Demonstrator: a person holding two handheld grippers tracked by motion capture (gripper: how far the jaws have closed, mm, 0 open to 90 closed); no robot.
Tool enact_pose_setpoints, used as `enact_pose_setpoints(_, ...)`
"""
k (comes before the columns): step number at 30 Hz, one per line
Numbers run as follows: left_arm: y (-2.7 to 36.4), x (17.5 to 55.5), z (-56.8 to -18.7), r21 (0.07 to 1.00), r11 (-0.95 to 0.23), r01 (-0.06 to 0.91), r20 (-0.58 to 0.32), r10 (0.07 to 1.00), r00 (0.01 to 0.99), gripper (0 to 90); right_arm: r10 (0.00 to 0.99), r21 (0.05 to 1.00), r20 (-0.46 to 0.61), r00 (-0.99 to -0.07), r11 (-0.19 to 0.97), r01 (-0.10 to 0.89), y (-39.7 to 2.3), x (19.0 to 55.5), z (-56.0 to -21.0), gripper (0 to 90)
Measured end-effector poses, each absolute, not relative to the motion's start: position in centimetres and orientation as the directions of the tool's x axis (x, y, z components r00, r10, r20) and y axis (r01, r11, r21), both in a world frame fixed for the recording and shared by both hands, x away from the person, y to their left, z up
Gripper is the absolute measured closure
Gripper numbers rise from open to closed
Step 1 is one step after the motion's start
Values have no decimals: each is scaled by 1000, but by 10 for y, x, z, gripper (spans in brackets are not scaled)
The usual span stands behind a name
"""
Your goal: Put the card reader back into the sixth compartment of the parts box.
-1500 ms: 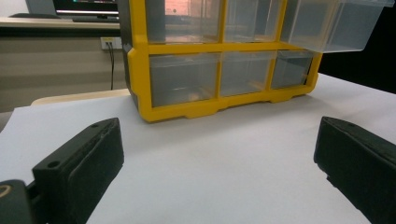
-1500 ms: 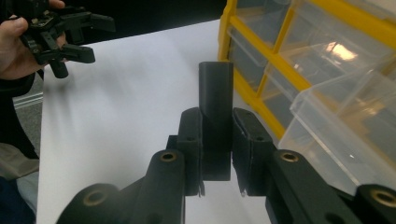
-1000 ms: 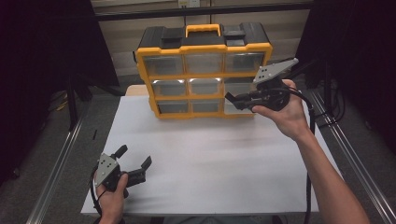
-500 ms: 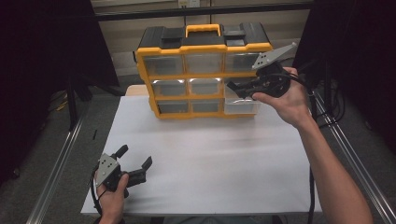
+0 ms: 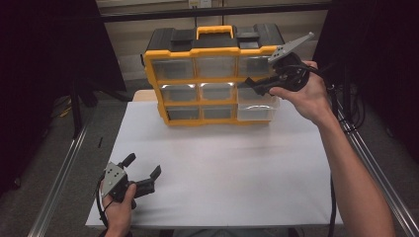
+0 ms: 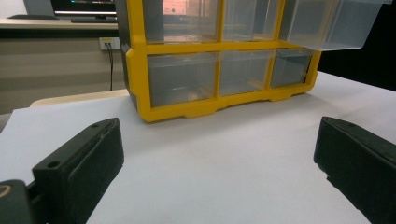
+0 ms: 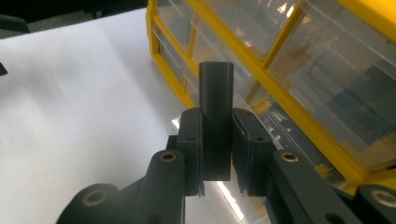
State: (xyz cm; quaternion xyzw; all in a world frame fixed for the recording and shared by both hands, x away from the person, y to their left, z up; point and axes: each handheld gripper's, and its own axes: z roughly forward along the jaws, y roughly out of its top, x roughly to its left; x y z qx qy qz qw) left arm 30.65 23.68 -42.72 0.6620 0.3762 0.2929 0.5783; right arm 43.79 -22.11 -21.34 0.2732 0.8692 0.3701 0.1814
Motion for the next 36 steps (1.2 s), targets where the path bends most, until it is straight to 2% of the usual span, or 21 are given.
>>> enact_pose_setpoints(20, 236, 306, -428, 986, -49, 162, -49, 834, 550, 18, 617, 644, -116, -778, 643, 414, -209, 463, -212, 738)
enact_pose_setpoints(36, 237, 306, -427, 986, -45, 161, -52, 834, 550, 17, 621, 560, -116, -775, 685, 465, -210, 476, -233, 738)
